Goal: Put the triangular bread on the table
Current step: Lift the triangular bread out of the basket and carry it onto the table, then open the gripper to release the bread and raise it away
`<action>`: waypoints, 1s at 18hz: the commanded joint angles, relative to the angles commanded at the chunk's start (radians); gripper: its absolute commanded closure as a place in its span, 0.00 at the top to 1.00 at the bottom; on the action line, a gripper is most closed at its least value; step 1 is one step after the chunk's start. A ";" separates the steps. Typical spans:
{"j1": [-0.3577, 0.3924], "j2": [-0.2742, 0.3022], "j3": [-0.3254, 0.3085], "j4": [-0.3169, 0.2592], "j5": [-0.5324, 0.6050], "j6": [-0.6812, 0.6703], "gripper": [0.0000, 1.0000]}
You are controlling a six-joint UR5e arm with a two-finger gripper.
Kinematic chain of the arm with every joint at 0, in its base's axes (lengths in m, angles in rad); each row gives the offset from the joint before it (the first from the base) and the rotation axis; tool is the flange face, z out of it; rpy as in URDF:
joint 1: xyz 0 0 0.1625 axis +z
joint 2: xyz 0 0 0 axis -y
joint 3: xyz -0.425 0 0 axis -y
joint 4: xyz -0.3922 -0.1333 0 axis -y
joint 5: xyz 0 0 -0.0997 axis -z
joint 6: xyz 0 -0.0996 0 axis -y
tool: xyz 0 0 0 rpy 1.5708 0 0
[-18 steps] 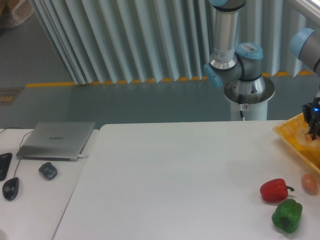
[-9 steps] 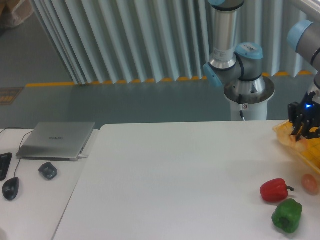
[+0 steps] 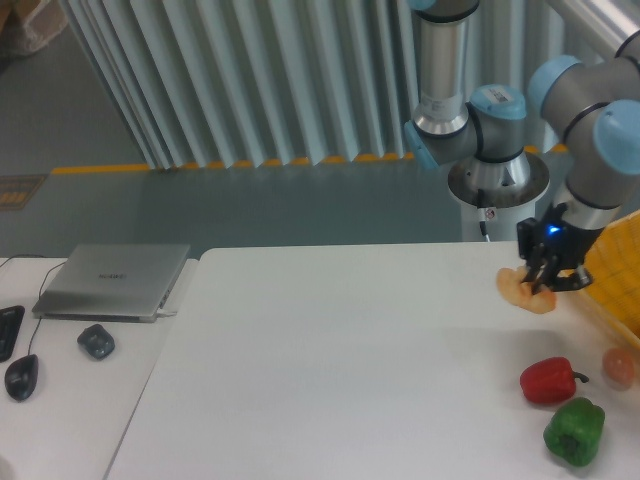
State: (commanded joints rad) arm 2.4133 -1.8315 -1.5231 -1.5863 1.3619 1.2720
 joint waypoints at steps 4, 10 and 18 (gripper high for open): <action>-0.097 -0.021 -0.051 0.158 0.091 -0.138 0.19; -0.135 -0.025 -0.100 0.230 0.158 -0.180 0.19; -0.151 -0.029 -0.100 0.235 0.166 -0.171 1.00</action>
State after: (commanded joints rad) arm 2.2626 -1.8607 -1.6230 -1.3515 1.5278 1.1014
